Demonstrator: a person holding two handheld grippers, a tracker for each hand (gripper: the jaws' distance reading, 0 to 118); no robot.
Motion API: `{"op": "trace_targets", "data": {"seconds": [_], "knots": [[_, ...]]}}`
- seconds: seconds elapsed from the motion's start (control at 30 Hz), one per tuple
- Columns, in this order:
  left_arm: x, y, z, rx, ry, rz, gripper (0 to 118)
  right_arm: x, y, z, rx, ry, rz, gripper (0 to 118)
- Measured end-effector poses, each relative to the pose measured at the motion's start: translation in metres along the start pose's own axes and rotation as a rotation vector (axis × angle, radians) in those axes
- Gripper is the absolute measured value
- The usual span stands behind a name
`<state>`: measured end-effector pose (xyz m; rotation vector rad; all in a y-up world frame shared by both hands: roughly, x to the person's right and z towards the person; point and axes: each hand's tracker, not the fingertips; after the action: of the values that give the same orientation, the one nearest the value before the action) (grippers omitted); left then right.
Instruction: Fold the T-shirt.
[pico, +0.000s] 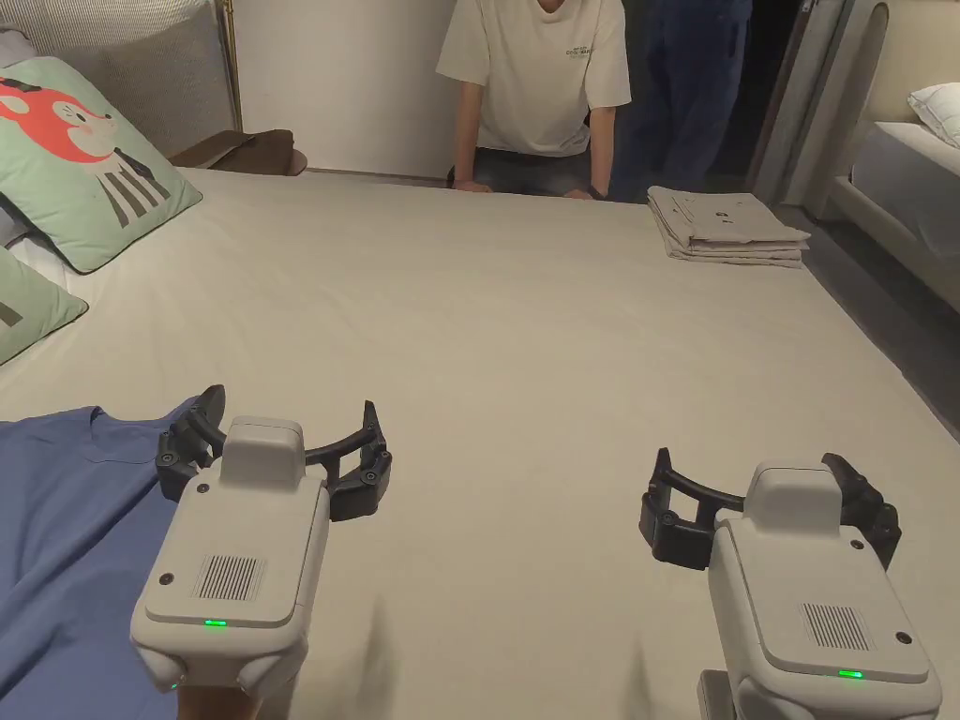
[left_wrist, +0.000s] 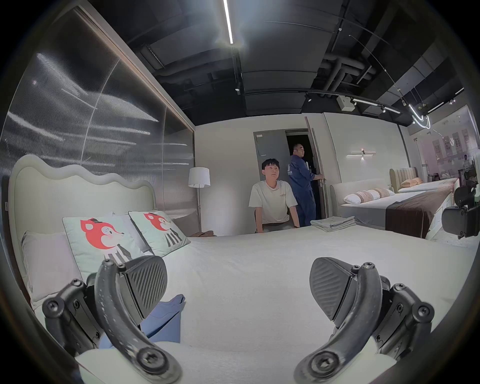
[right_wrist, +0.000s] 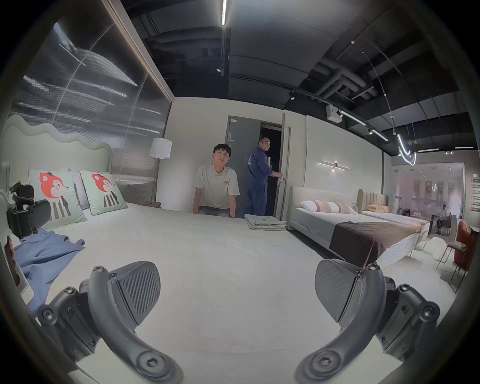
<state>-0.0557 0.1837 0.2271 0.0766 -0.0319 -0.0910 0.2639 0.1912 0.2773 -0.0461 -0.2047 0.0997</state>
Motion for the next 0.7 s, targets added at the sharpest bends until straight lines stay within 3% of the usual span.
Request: {"op": "trace_targets", "data": {"seconds": [0.7], "knots": [[-0.0009, 0.003, 0.001, 0.007, 0.0, 0.0, 110, -0.0004, 0.0028, 0.0016, 0.01, 0.003, 0.007, 118]]}}
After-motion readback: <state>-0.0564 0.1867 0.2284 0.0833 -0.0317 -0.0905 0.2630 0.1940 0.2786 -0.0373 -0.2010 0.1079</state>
